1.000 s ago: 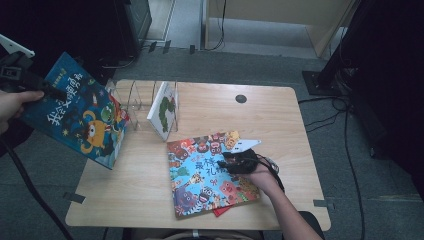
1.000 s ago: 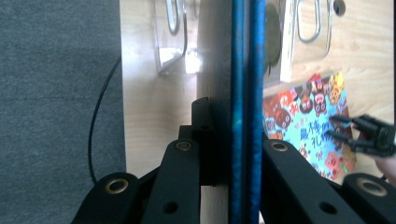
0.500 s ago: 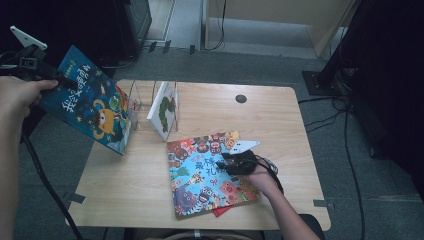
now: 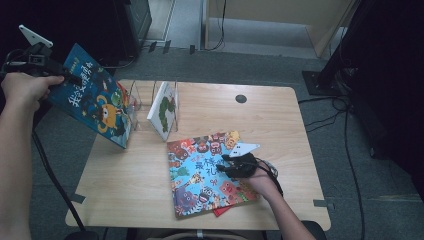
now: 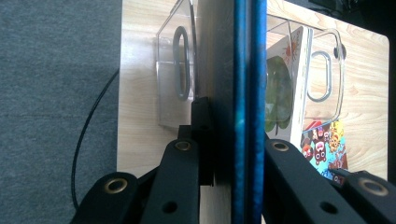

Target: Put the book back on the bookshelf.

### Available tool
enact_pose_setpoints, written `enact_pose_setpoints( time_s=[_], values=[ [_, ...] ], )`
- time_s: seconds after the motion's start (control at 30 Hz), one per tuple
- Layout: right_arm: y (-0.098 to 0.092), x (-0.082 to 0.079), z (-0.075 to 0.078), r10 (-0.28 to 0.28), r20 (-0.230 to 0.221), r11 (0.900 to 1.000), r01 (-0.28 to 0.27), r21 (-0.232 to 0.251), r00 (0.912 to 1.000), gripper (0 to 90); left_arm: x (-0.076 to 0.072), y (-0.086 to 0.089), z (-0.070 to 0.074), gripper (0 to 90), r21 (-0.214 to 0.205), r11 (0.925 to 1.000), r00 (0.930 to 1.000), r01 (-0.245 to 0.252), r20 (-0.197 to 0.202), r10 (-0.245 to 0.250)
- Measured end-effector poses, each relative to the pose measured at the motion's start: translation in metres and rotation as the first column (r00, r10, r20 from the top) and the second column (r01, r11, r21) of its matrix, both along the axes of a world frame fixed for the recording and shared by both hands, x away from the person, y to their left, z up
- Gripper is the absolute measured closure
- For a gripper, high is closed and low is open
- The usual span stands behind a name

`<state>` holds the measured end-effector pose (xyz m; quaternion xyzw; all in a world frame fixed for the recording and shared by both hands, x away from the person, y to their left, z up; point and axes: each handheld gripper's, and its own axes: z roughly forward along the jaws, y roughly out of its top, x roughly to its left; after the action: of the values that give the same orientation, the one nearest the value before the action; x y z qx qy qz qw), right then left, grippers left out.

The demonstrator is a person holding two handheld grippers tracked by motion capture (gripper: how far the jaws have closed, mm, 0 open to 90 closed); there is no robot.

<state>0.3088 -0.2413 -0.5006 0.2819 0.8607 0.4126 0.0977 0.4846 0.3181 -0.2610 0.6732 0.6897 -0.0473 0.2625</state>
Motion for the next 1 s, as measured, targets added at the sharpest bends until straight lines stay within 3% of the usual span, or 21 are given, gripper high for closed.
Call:
enact_pose_setpoints(
  time_s=[0.23,0.4,0.43,0.5,0.77,1.0],
  values=[
    [-0.003,-0.002,-0.001,-0.005,0.001,1.0000,0.005,0.007,1.0000,53.2,0.003,-0.002,-0.009,81.3,-0.017,0.9998,0.9998,0.014,0.011,-0.014],
    [-0.004,-0.002,-0.001,-0.006,0.002,0.9999,0.006,0.009,1.0000,53.2,0.000,0.006,-0.007,77.8,-0.050,0.9987,0.9983,-0.002,0.058,0.005],
    [-0.004,-0.002,-0.001,-0.005,0.003,0.9999,0.005,0.011,1.0000,53.3,-0.001,0.007,-0.006,72.7,-0.055,0.9985,0.9979,0.005,0.064,-0.001],
    [-0.004,-0.002,-0.001,-0.005,0.002,0.9999,0.005,0.013,1.0000,53.3,-0.003,0.010,-0.003,70.4,-0.025,0.9996,0.9972,0.013,0.074,-0.011],
    [-0.006,-0.001,-0.002,-0.008,-0.004,0.9998,0.008,0.020,1.0000,52.0,-0.011,0.017,0.006,63.1,-0.022,0.9997,0.9935,0.005,0.114,-0.002],
    [-0.008,-0.001,-0.001,-0.018,-0.016,0.9994,0.018,0.029,0.9997,50.1,-0.027,0.017,0.026,59.5,-0.011,0.9998,0.9898,0.018,0.141,-0.016]
  ],
)
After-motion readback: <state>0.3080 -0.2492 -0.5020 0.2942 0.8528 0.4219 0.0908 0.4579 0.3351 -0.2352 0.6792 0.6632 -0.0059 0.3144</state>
